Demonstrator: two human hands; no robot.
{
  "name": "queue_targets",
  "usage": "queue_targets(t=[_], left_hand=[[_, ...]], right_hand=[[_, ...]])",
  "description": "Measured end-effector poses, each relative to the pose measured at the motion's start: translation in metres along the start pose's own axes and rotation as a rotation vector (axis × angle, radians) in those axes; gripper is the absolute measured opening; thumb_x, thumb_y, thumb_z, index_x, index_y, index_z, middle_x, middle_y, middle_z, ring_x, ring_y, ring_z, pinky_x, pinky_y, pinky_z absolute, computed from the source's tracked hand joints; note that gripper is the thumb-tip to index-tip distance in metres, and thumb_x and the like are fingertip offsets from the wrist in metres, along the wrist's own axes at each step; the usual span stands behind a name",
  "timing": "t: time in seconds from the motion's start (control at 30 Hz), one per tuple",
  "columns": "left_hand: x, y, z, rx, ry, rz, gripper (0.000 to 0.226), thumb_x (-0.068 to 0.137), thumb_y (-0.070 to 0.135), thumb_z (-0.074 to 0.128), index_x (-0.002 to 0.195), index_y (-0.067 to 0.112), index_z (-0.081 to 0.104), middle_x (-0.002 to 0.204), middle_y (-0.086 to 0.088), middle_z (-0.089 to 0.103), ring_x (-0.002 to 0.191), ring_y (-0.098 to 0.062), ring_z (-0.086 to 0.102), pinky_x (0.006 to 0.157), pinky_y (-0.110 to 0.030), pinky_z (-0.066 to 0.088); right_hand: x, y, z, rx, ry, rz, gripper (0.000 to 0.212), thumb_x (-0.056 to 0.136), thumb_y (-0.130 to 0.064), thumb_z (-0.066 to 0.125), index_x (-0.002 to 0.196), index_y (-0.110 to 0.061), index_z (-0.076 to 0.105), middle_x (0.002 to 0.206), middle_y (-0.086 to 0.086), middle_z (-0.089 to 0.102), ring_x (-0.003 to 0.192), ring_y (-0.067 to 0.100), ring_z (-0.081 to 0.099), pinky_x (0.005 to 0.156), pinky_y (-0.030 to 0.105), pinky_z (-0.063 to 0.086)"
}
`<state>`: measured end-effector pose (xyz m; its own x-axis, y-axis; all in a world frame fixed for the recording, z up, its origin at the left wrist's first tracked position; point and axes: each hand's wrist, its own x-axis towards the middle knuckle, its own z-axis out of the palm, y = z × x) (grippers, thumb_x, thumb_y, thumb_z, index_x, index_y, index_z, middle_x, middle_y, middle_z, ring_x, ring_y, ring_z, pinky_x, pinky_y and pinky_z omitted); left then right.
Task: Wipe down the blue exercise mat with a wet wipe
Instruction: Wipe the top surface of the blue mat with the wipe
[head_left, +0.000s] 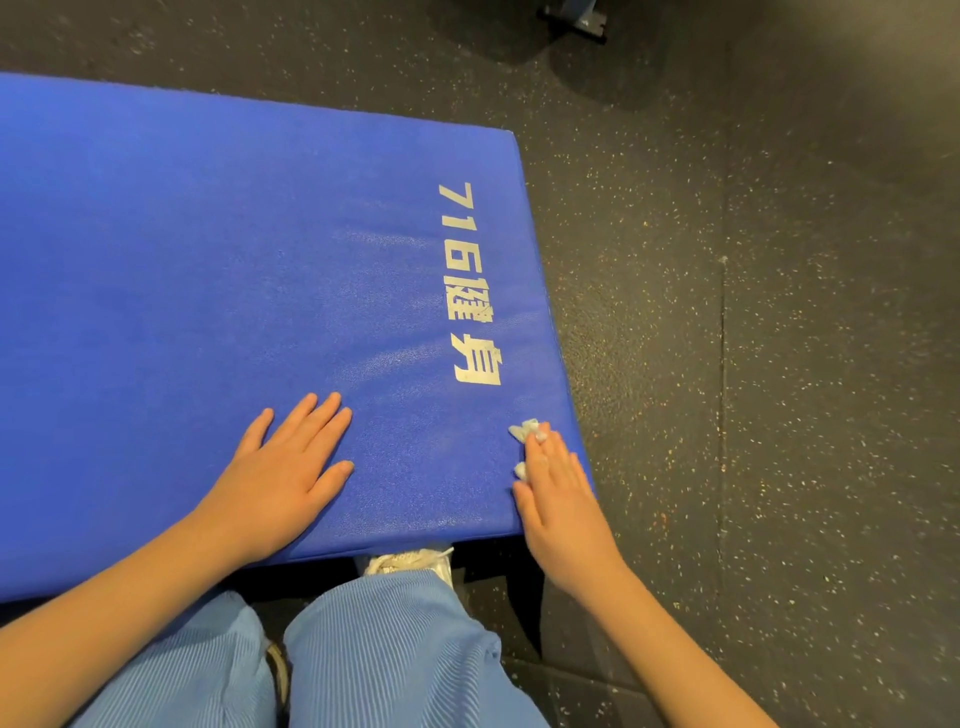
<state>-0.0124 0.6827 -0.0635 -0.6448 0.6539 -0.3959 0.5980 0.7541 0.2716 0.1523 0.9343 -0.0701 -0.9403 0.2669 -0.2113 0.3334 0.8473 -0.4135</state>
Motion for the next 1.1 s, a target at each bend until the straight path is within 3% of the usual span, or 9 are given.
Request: queue_targets(t=[0.1, 0.2, 0.27, 0.37, 0.57, 0.73, 0.83, 0.93, 1.1], left_hand=[[0.000, 0.000, 0.000, 0.008, -0.004, 0.000, 0.090, 0.071, 0.065, -0.016, 0.151, 0.025, -0.006, 0.151, 0.017, -0.020, 0.138, -0.001, -0.022, 0.117, -0.036, -0.012], [0.000, -0.001, 0.001, 0.010, 0.002, 0.002, 0.089, 0.072, 0.065, -0.016, 0.151, 0.024, -0.006, 0.152, 0.017, -0.019, 0.139, -0.001, -0.021, 0.117, -0.035, -0.013], [-0.001, -0.002, 0.001, 0.007, 0.010, 0.010, 0.089, 0.073, 0.067, -0.015, 0.151, 0.025, -0.004, 0.152, 0.017, -0.018, 0.140, -0.002, -0.020, 0.117, -0.035, -0.013], [-0.001, -0.003, 0.004, -0.009, 0.029, 0.027, 0.098, 0.070, 0.077, -0.024, 0.150, 0.025, -0.002, 0.154, 0.017, -0.014, 0.142, -0.003, -0.017, 0.116, -0.035, -0.012], [-0.002, -0.005, 0.006, -0.023, 0.071, 0.048, 0.099, 0.069, 0.076, -0.031, 0.149, 0.025, -0.002, 0.155, 0.017, -0.011, 0.143, -0.003, -0.015, 0.115, -0.032, -0.014], [-0.003, -0.006, 0.008, -0.014, 0.100, 0.059, 0.088, 0.082, 0.071, -0.019, 0.150, 0.023, 0.010, 0.156, 0.013, 0.001, 0.141, 0.000, -0.011, 0.115, -0.035, -0.008], [-0.003, -0.005, 0.007, 0.030, 0.076, 0.058, 0.079, 0.095, 0.061, -0.004, 0.148, 0.015, 0.033, 0.156, 0.003, 0.024, 0.142, -0.009, 0.009, 0.113, -0.040, 0.007], [-0.002, -0.005, 0.008, 0.079, 0.088, 0.055, 0.069, 0.102, 0.050, 0.009, 0.137, 0.010, 0.052, 0.146, -0.005, 0.045, 0.136, -0.017, 0.028, 0.107, -0.043, 0.018], [-0.002, -0.004, 0.007, 0.098, 0.072, 0.060, 0.067, 0.102, 0.050, 0.010, 0.138, 0.010, 0.051, 0.146, -0.004, 0.045, 0.136, -0.018, 0.029, 0.110, -0.038, 0.009]], right_hand=[[0.041, 0.014, -0.008, -0.013, 0.048, 0.148, 0.053, 0.102, -0.030, 0.028, 0.151, -0.009, 0.020, 0.159, 0.003, 0.018, 0.147, 0.016, 0.008, 0.116, 0.029, 0.002], [0.066, -0.008, -0.006, 0.025, 0.044, 0.166, 0.069, 0.092, -0.046, 0.020, 0.148, -0.007, 0.025, 0.156, 0.008, 0.022, 0.146, 0.021, 0.011, 0.119, 0.042, 0.009], [0.058, -0.029, 0.000, 0.019, -0.060, 0.030, 0.088, 0.080, -0.057, 0.007, 0.152, -0.008, 0.017, 0.160, 0.006, 0.012, 0.148, 0.020, 0.005, 0.120, 0.037, 0.002], [0.051, -0.028, -0.005, -0.080, -0.165, -0.120, 0.087, 0.081, -0.059, 0.001, 0.153, -0.011, 0.010, 0.162, 0.005, 0.004, 0.149, 0.017, 0.001, 0.117, 0.029, -0.005], [0.113, -0.029, -0.005, -0.053, -0.052, 0.086, 0.061, 0.102, -0.037, 0.034, 0.152, -0.006, 0.016, 0.161, 0.010, 0.009, 0.148, 0.022, 0.004, 0.118, 0.036, 0.001], [0.108, -0.056, 0.003, -0.067, -0.166, -0.264, 0.060, 0.098, -0.042, 0.035, 0.149, -0.010, 0.026, 0.158, 0.009, 0.021, 0.146, 0.025, 0.013, 0.117, 0.033, 0.006], [0.140, -0.031, -0.007, -0.142, -0.018, -0.069, 0.058, 0.095, -0.043, 0.028, 0.142, -0.009, 0.036, 0.151, 0.011, 0.031, 0.140, 0.029, 0.025, 0.110, 0.035, 0.016], [0.152, -0.023, -0.006, -0.140, -0.058, 0.160, 0.063, 0.101, -0.039, 0.033, 0.151, -0.005, 0.016, 0.160, 0.012, 0.009, 0.147, 0.025, 0.006, 0.117, 0.038, 0.004], [0.122, -0.030, 0.002, -0.109, -0.139, -0.136, 0.080, 0.085, -0.057, 0.012, 0.152, -0.013, 0.019, 0.160, 0.007, 0.015, 0.148, 0.023, 0.008, 0.120, 0.037, 0.007]])
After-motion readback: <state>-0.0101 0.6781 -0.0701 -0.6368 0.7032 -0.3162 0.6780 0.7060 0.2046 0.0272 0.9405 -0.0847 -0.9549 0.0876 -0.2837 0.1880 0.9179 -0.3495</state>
